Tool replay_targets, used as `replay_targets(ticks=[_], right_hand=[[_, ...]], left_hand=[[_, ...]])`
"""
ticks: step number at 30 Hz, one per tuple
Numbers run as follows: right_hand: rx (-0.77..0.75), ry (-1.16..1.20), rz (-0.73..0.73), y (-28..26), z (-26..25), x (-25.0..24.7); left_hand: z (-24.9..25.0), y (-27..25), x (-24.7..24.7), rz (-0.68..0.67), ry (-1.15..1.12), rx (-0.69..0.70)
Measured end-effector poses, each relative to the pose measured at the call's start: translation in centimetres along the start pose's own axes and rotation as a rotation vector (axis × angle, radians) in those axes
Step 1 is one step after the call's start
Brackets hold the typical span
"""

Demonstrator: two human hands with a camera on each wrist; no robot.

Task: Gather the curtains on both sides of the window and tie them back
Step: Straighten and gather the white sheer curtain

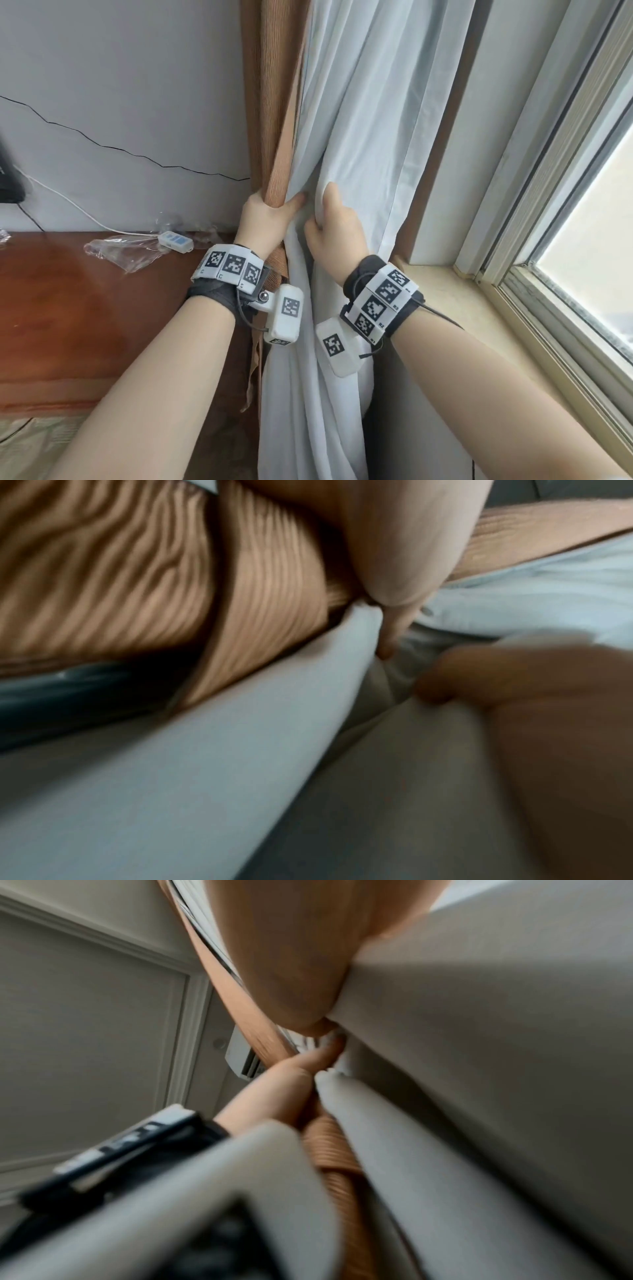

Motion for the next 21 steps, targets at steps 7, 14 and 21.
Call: replay_targets(ticks=[7,14,21], right_hand=[[-0.109,0.028,-0.015,0.6,-0.8,2.1],[-0.076,0.145,-0.052,0.5,-1.4,3.6],[-0.080,0.273,-0.165,0.9,-1.5,4.8]], left_hand=[[1.8,-1.7,-0.4,-0.152,-0.094,-0.004],[2.6,-1.2,-0.9,-0.177,-0.192,-0.102],[2.5,-0.5,-2.4,0.022,-0.124,-0.096]])
Point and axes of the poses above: each hand's wrist, its own y-axis towards the middle knuckle, its own x-axis out of the palm, z = x × y, the point moved 8 cm from there along y, towards the middle knuckle, and after that the axes turned 6 degrees about -z, right-handed, at the moved point
